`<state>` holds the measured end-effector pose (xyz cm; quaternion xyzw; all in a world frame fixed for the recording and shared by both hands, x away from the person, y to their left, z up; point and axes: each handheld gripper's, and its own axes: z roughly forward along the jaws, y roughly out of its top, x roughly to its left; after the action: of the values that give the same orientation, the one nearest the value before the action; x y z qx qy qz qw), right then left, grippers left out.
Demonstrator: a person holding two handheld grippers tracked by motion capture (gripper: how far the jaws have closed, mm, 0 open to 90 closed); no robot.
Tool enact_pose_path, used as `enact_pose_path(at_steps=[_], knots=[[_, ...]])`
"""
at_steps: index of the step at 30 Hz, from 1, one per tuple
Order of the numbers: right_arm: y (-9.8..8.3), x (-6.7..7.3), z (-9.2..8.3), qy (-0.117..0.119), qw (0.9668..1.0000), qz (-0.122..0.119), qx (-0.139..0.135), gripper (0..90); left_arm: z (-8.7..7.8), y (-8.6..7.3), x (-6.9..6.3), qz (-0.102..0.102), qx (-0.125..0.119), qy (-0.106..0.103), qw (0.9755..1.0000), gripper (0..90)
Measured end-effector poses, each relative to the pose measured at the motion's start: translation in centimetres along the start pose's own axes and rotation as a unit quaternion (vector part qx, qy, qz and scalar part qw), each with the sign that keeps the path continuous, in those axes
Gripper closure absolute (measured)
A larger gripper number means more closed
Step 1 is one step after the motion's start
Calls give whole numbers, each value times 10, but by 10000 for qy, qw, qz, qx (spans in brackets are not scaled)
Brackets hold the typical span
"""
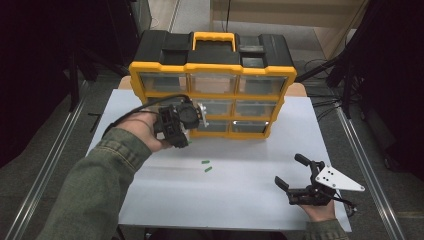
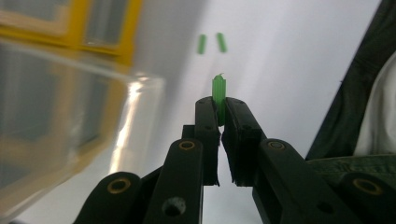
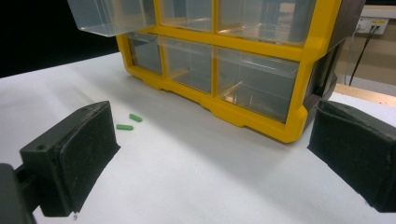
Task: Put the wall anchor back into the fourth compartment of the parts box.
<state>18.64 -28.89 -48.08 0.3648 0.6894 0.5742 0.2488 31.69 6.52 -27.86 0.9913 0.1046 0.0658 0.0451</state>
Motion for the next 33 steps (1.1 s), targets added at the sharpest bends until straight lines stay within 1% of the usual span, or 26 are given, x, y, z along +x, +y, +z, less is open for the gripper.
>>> enact_pose_path(at_steps=[1, 2, 3, 4, 5, 6, 7, 9, 10, 13, 14, 15, 16, 17, 18, 19, 20, 24, 28, 29, 31, 32, 33], knots=[[0, 0, 0, -2, 10000, 1, 0, 11, -7, 1, 2, 6, -24, 65, 10000, 844], [0, 0, 0, 3, 10000, -4, 3, 12, -13, 1, 5, 30, -30, 67, 10000, 844], [0, 0, 0, 8, 10000, -8, 3, 11, -19, 3, 7, 27, -40, 128, 9999, 844], [0, 1, 0, 7, 10000, -3, 10, 11, -23, 4, 10, 10, -14, 173, 9998, 844], [0, 1, 0, 7, 10000, -3, 10, 11, -23, 4, 10, 10, -14, 173, 9998, 844], [0, 0, 0, -5, 10000, -7, 3, 12, -28, 8, 13, 34, 95, 255, 9996, 844], [0, 0, 0, -3, 10000, -2, -4, 11, -29, 10, 15, 36, 151, 260, 9995, 844], [0, 0, 0, -11, 10000, -1, -15, 11, -30, 14, 21, 8, 211, 300, 9993, 844], [0, 0, -1, -14, 10000, -5, -15, 12, -29, 15, 24, 1, 235, 288, 9993, 844], [0, 0, -1, -14, 10000, -4, -6, 11, -23, 17, 32, -78, 283, 306, 9991, 844], [0, 0, -1, -14, 10000, -4, -6, 11, -23, 17, 32, -78, 283, 306, 9991, 844], [0, 0, -1, -18, 10000, -13, -9, 11, -19, 17, 35, -126, 333, 309, 9989, 844], [0, 0, -1, -30, 10000, -11, 0, 11, -15, 16, 37, -116, 325, 346, 9988, 843], [0, 0, -1, -30, 10000, -11, 0, 11, -15, 16, 37, -116, 325, 346, 9988, 843], [0, 0, -1, -32, 10000, -7, 2, 11, -12, 14, 38, -149, 388, 341, 9986, 843], [0, 0, -1, -39, 10000, -10, 2, 11, -11, 14, 40, -125, 421, 344, 9984, 843], [0, 0, -1, -55, 10000, -23, -5, 11, -9, 13, 41, -193, 411, 338, 9984, 843], [0, 0, -2, -82, 10000, 5, -28, 11, -4, 10, 46, -308, 434, 342, 9980, 842], [0, 0, -2, -94, 9999, 0, -46, 11, -4, 11, 45, -252, 405, 393, 9981, 839], [0, -1, -1, -82, 10000, -23, -46, 11, -4, 12, 45, -270, 354, 380, 9983, 838], [0, -1, -1, -86, 10000, -15, -23, 10, -5, 12, 46, -339, 335, 356, 9982, 773], [0, -1, -1, -86, 10000, -15, -23, 10, -5, 12, 46, -339, 335, 356, 9982, 730], [0, -1, 0, -87, 10000, -19, -18, 10, -4, 11, 47, -445, 350, 306, 9979, 659]])
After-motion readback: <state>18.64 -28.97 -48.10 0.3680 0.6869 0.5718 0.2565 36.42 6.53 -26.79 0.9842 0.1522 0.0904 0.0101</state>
